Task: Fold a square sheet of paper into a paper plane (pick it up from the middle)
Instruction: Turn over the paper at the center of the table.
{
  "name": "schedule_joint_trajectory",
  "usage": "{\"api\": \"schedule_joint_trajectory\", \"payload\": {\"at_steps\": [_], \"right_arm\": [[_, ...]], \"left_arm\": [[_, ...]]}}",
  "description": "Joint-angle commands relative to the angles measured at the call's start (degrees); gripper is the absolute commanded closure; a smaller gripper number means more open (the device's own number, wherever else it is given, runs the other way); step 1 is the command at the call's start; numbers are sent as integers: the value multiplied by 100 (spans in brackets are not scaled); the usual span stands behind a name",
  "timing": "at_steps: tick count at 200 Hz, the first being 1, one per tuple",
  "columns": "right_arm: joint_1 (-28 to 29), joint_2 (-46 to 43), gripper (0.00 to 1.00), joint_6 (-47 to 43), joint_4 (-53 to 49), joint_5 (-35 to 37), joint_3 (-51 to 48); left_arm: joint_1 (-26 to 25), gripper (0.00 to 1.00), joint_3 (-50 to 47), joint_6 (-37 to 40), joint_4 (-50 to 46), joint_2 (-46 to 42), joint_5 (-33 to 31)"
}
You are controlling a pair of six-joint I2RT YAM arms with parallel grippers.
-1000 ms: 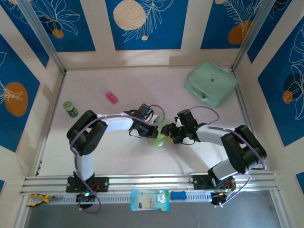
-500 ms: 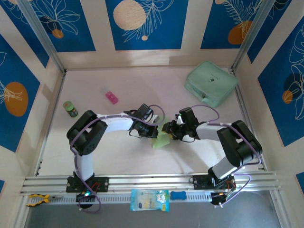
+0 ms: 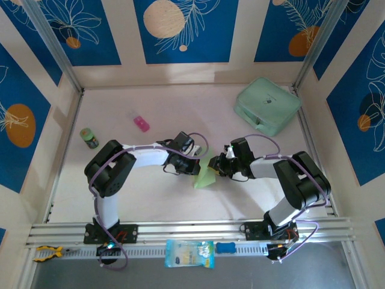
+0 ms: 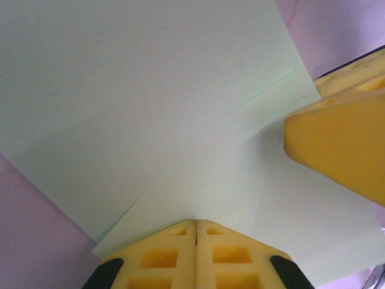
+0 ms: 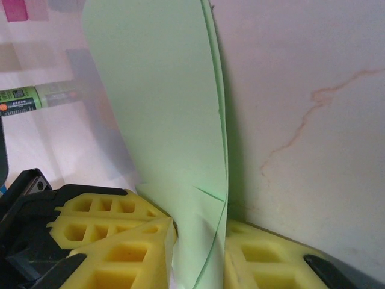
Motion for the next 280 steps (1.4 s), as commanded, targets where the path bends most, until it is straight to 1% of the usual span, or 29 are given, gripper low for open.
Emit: {"api": "schedule_joint_trajectory", "payload": {"at_steps": [1,24,57,92,104,115,142,172,195,241,259,280], "right_arm": [[-45,117,76,-218,288,-290,-67],[-100,222,77,-245,374,-359,-79],[-163,242,85,-276,456,-464,-102],[-188,106,91,-341,457,-545,-123],[-184,-23,93,-387,432,-556,-126],[-174,-169,93,-453,267,-495,-88],[-138,-678,93,-817,-599,-159,142],[-16,-1278,93,-1396,-1909,499,615],[133,-1594,93,-1807,-2867,1115,1050],[455,-1657,93,-2273,-4296,2240,1885],[660,-1543,94,-2485,-4870,2962,2281],[1023,-1280,94,-2703,-5685,4307,2809]], "left_arm": [[18,97,-158,-16,-142,-11,15],[20,97,-169,-29,-147,2,13],[20,97,-215,-35,-146,-79,-18],[22,94,-241,-41,-161,-259,-108],[23,91,-267,-55,-171,-398,-177],[29,85,-325,-81,-123,-581,-230],[38,75,-407,-57,-177,-1138,-612],[100,68,-573,-36,-234,-1778,-1286],[182,66,-783,-103,-223,-2217,-1773],[401,63,-1238,-206,-252,-3022,-2579],[515,60,-1384,-217,-297,-3298,-2801],[648,59,-1542,-289,-358,-3550,-3003]]}}
